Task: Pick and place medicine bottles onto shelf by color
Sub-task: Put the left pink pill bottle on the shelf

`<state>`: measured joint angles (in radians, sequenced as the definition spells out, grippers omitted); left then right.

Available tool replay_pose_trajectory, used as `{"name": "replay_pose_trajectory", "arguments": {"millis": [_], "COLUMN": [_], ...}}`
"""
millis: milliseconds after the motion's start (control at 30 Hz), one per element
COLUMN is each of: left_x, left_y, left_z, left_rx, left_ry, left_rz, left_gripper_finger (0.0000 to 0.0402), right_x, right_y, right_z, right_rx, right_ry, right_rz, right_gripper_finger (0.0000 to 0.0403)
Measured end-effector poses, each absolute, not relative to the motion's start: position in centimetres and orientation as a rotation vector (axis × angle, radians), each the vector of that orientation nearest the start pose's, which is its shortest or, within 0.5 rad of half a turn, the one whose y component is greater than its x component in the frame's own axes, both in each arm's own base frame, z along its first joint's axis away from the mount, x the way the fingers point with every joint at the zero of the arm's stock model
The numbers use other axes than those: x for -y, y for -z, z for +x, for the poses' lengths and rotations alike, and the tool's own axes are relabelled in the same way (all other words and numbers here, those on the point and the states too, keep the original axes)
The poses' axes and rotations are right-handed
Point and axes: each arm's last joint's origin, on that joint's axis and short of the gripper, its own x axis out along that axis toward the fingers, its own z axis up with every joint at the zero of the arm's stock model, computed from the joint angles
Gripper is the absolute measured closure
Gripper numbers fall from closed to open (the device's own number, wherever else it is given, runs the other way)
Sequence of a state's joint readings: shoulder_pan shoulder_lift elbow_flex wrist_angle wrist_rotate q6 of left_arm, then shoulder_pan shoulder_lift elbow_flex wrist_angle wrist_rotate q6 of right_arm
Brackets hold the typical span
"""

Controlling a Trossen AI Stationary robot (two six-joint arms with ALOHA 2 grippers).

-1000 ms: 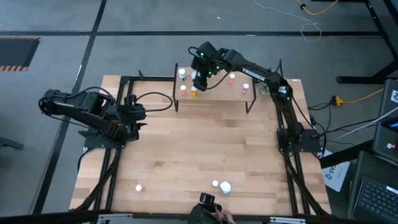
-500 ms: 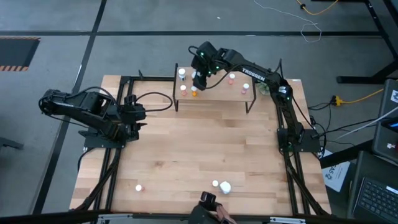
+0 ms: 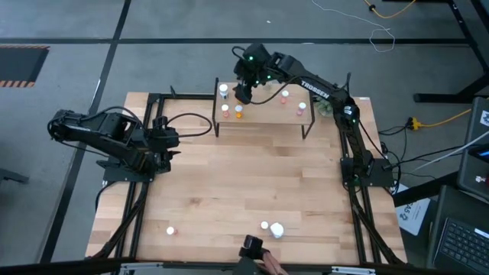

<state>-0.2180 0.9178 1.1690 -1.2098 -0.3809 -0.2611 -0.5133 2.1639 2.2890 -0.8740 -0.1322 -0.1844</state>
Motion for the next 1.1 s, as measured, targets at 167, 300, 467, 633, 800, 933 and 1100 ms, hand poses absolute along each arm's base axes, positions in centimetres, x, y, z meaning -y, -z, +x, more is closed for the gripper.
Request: {"name": "replay_pose_trajectory", "arguments": {"millis": [167, 300, 467, 633, 800, 933, 1100], "left_x": [1.9, 1.9, 1.9, 1.9, 2.2, 2.7, 4.0], "left_y": [-35.5, -35.5, -35.5, -35.5, -35.4, -35.3, -35.2], "left_z": [13.6, 13.5, 13.6, 13.5, 13.5, 13.5, 13.7], "left_rx": [-0.887, -0.886, -0.883, -0.868, -0.889, -0.922, -0.986], "left_ry": [-0.268, -0.269, -0.279, -0.324, -0.279, -0.207, -0.107], "left_rz": [0.041, 0.041, 0.024, -0.081, -0.228, -0.332, -0.470], "left_gripper_finger": [0.0241, 0.0241, 0.0241, 0.0241, 0.0241, 0.0244, 0.0245], "right_x": [22.0, 20.6, 18.7, 16.1, 12.6, 8.4, 3.4], "right_y": [-38.2, -40.8, -42.0, -41.7, -41.5, -42.8, -44.1], "right_z": [39.9, 37.5, 35.0, 32.8, 32.6, 31.9, 29.5], "right_rx": [-0.672, -0.672, -0.760, -0.957, -1.068, -1.058, -1.068], "right_ry": [0.330, 0.358, 0.229, 0.047, -0.035, -0.169, -0.252], "right_rz": [0.120, 0.195, 0.335, 0.439, 0.462, 0.406, 0.287], "right_gripper_finger": [0.0160, 0.0160, 0.0160, 0.0160, 0.0160, 0.0160, 0.0160]}}
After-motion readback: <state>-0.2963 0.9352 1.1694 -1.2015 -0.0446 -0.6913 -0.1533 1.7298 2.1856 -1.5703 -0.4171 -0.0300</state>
